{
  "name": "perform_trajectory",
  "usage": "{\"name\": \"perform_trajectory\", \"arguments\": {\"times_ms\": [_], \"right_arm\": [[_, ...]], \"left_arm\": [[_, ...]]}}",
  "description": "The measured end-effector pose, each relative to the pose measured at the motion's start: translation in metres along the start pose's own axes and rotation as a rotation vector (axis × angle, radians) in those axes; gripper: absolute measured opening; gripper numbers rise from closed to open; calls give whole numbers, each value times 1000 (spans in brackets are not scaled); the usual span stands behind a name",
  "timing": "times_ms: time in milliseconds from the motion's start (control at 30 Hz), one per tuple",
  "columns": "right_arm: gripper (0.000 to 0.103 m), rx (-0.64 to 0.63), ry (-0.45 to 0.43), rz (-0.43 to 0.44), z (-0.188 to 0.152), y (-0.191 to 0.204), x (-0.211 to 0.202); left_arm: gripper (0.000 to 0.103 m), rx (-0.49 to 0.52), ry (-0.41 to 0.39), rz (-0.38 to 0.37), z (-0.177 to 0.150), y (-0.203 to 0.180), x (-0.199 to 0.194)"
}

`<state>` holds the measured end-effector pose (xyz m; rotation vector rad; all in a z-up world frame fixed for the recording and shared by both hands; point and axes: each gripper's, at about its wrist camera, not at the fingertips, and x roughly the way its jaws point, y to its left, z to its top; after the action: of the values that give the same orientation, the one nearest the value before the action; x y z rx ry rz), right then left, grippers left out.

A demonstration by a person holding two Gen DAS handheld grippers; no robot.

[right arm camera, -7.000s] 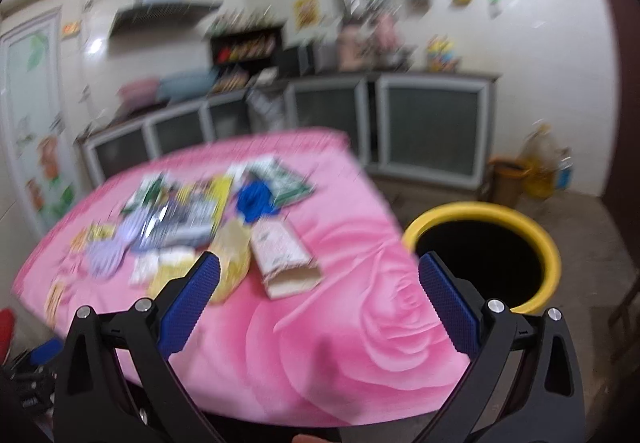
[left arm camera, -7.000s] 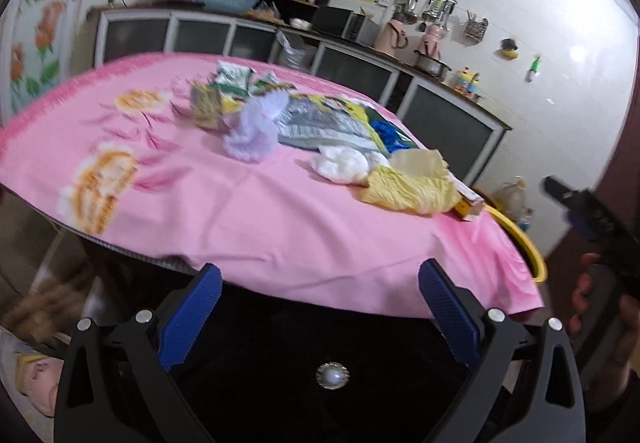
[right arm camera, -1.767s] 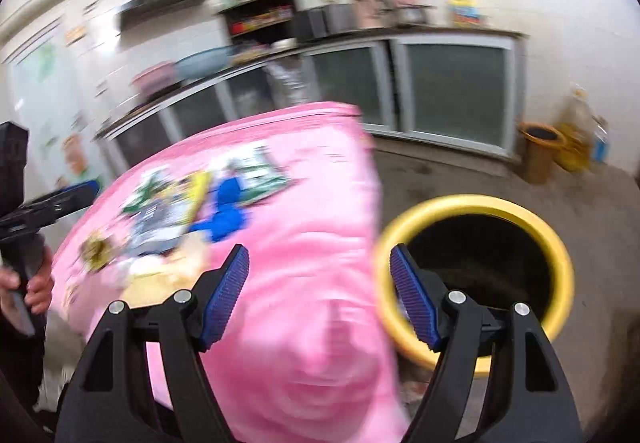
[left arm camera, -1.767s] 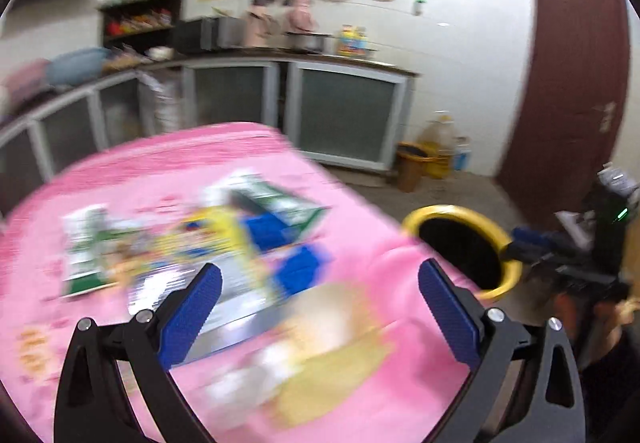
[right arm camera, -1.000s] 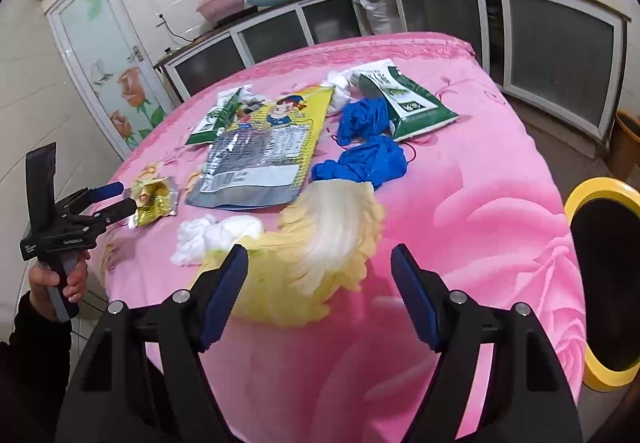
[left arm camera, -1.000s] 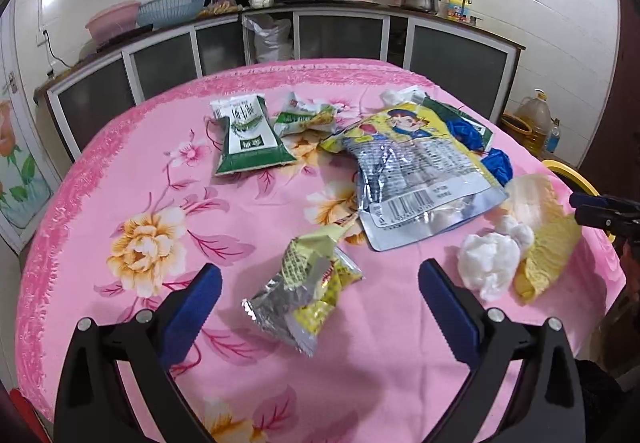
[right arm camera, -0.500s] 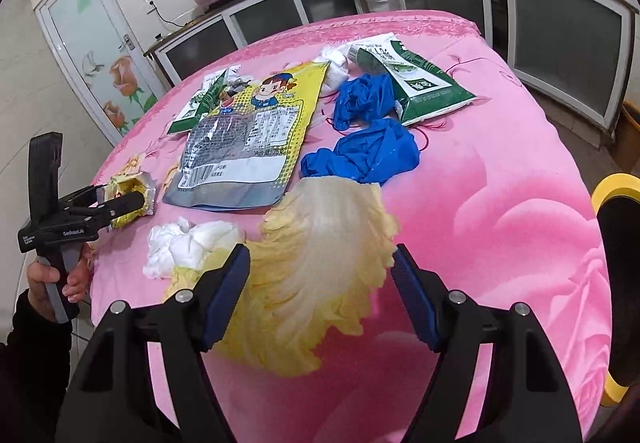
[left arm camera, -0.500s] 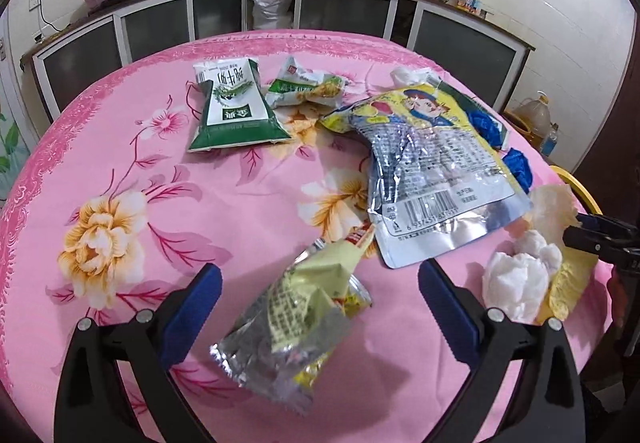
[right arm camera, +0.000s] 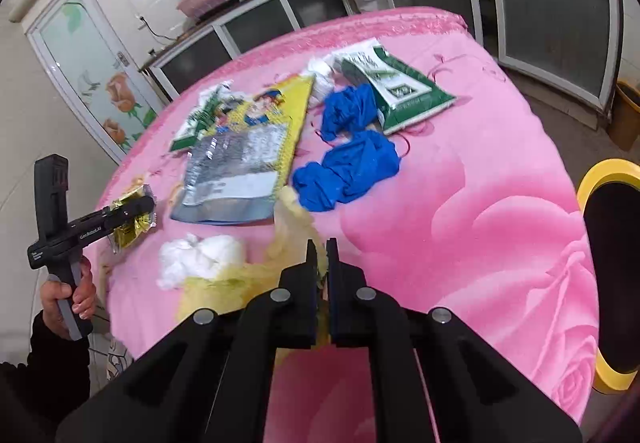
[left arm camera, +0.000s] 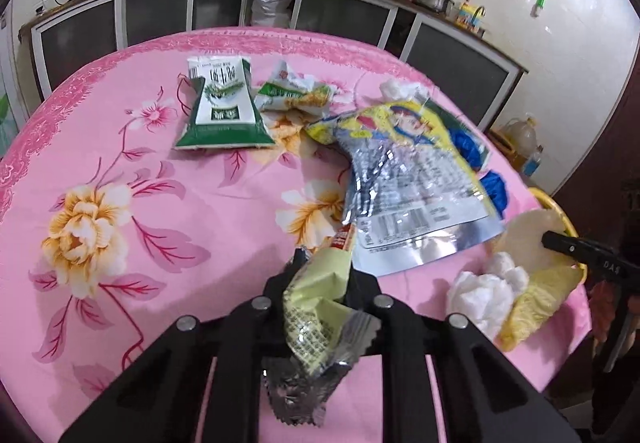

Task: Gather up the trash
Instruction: 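Grasp the yellow snack wrapper with the left tool while the right tool grasps cabbage leaves, then carry the wrapper and cabbage leaves over the bin and release both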

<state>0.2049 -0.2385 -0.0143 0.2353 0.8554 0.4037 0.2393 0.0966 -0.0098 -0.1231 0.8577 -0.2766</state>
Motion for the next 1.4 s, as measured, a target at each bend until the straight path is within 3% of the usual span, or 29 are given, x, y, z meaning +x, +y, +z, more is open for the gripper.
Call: {"name": "perform_trajectory", "arguments": {"times_ms": [433, 767, 1033, 1400], "right_arm": [[5, -28, -196, 10, 15, 13, -84], [5, -18, -253, -38, 9, 2, -120], [5, 19, -287, -97, 4, -26, -143], [5, 88, -362, -269, 5, -89, -195]], "left_arm": [[15, 29, -103, -1, -3, -17, -61], [15, 82, -139, -20, -4, -45, -85], [15, 137, -118, -63, 4, -80, -74], [15, 283, -98, -210, 39, -183, -36]]}}
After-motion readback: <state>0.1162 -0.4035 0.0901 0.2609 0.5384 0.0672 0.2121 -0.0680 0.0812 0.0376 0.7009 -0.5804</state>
